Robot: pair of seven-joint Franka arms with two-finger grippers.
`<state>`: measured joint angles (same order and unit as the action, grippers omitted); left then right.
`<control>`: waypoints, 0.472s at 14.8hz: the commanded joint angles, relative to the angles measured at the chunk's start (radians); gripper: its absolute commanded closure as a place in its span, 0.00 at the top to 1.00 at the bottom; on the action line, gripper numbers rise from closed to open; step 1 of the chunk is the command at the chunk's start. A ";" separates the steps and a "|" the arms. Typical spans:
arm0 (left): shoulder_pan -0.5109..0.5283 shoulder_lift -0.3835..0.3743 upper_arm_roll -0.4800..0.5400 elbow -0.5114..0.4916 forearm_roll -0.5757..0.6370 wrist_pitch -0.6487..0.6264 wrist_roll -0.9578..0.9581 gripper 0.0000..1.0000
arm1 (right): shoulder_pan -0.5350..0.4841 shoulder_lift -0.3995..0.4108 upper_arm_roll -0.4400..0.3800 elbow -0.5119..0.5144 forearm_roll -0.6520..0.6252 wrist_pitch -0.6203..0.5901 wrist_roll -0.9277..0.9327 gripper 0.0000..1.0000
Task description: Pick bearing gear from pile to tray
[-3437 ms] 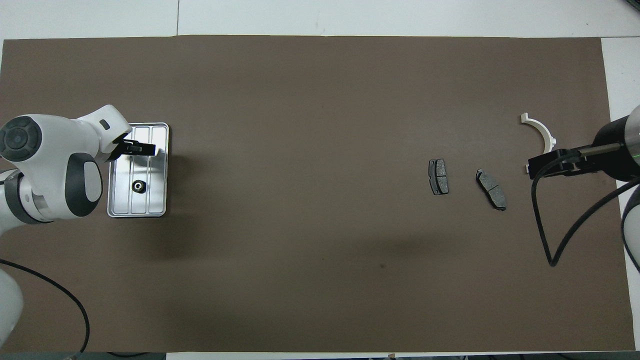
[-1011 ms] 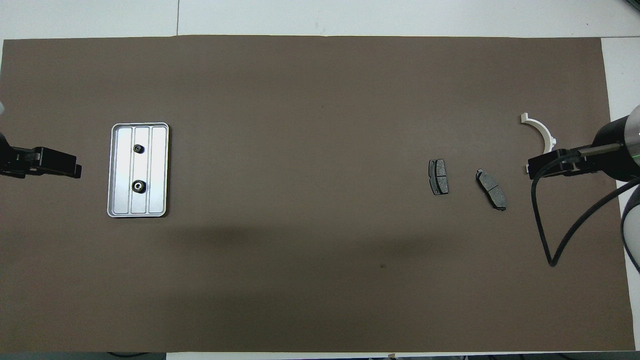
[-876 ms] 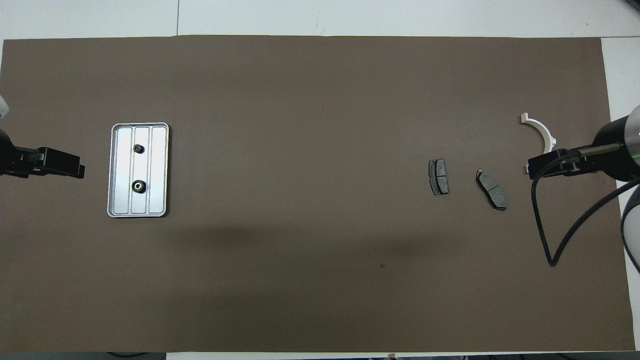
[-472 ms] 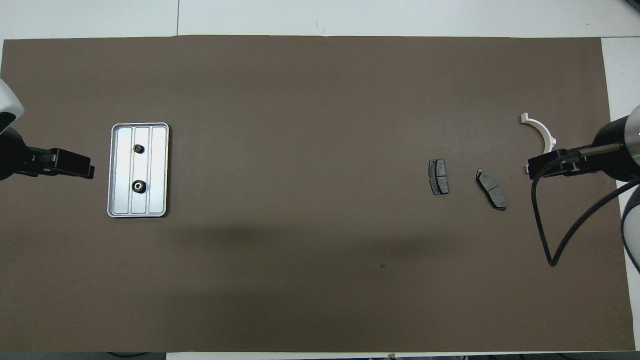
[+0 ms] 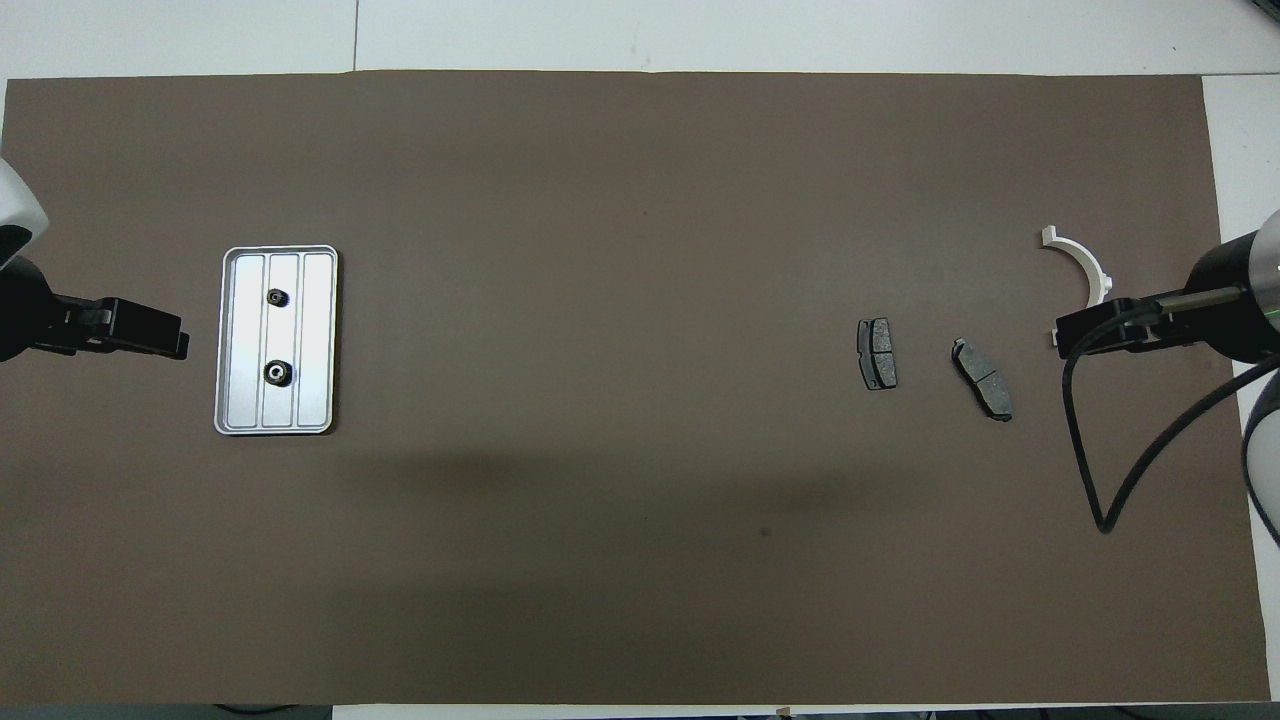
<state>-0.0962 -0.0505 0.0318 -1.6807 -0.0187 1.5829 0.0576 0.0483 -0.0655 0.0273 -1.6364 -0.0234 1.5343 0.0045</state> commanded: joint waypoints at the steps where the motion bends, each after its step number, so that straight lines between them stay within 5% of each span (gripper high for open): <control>1: -0.013 0.005 0.011 0.012 0.014 -0.017 0.007 1.00 | -0.004 -0.014 0.005 -0.013 0.016 0.015 0.009 1.00; 7: -0.013 0.005 0.011 0.012 0.014 -0.017 0.007 1.00 | -0.004 -0.014 0.005 -0.013 0.023 0.017 0.009 1.00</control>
<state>-0.0962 -0.0505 0.0320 -1.6807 -0.0187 1.5825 0.0576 0.0490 -0.0656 0.0282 -1.6364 -0.0222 1.5343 0.0045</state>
